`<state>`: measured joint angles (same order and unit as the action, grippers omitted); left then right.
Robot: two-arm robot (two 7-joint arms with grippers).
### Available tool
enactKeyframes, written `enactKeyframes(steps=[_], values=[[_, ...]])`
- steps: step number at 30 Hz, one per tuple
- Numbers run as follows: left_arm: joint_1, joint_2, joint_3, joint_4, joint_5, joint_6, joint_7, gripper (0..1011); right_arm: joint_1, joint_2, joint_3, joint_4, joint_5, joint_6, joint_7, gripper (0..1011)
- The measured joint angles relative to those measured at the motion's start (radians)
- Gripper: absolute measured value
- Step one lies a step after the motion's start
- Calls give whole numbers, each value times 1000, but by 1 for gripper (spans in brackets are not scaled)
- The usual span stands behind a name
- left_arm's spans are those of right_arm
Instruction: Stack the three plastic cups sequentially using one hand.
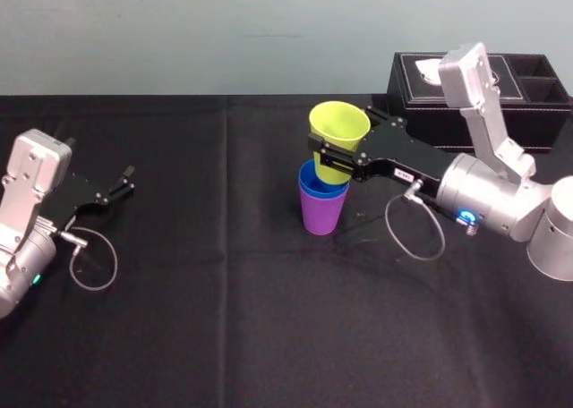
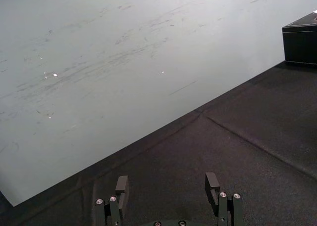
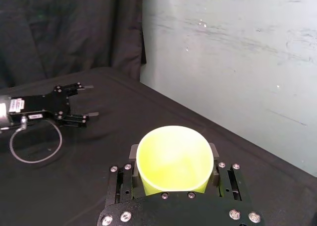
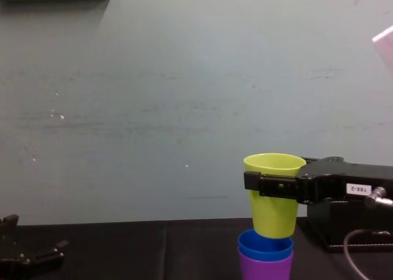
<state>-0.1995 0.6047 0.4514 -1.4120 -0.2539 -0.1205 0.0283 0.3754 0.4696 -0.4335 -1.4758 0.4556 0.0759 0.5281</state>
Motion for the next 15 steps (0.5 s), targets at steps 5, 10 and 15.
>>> enactKeyframes(steps=[5, 10, 15], values=[[0, 0, 0, 0, 0, 0, 0, 1011, 25, -19, -16, 42, -12, -7, -4, 754], [0, 0, 0, 0, 0, 0, 0, 1011, 35, -31, -26, 73, -16, -14, -3, 754], [0, 0, 0, 0, 0, 0, 0, 1011, 40, -40, -33, 102, -20, -24, 2, 754]])
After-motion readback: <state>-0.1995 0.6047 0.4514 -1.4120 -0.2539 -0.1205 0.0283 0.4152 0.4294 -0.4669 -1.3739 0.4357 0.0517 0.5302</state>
